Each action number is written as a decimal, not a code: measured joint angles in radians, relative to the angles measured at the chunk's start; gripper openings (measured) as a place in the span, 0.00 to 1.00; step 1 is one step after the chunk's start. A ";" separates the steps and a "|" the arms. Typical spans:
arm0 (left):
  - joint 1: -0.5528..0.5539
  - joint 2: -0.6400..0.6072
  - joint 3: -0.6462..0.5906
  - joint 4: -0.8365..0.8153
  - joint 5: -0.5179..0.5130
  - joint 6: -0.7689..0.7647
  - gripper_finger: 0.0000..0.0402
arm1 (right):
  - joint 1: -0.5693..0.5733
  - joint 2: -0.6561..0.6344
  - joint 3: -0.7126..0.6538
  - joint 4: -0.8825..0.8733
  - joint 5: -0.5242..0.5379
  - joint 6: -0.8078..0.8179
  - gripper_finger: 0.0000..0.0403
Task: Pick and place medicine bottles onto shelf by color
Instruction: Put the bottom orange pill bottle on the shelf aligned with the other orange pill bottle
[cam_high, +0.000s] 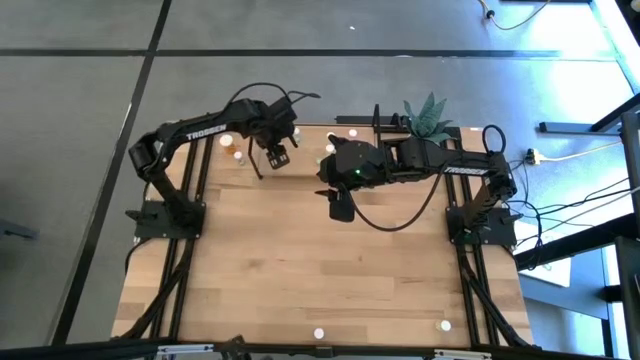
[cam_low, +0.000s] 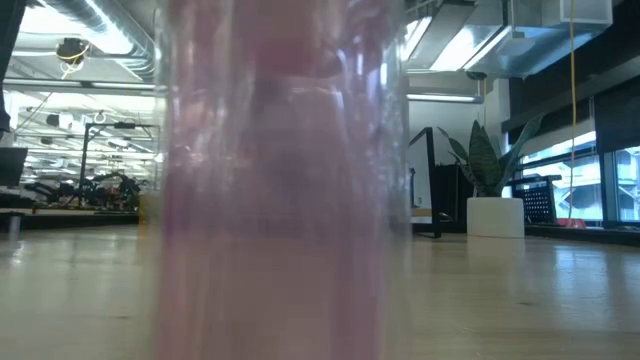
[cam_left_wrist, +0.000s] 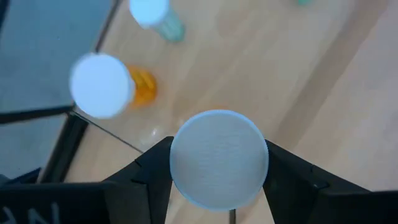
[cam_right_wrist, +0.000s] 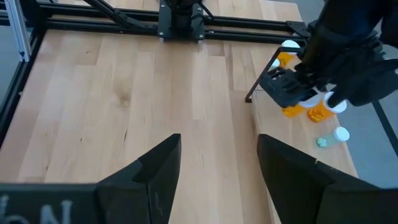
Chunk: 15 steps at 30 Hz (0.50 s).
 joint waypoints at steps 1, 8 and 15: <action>0.002 0.000 0.000 0.014 -0.003 0.000 0.48 | 0.000 0.000 0.000 0.000 0.000 0.000 0.53; 0.007 0.027 0.000 0.035 0.004 0.058 0.48 | 0.000 0.000 0.000 0.000 0.000 -0.001 0.53; 0.008 0.037 0.000 0.034 0.007 0.155 0.48 | 0.000 0.000 0.000 0.000 0.000 0.000 0.53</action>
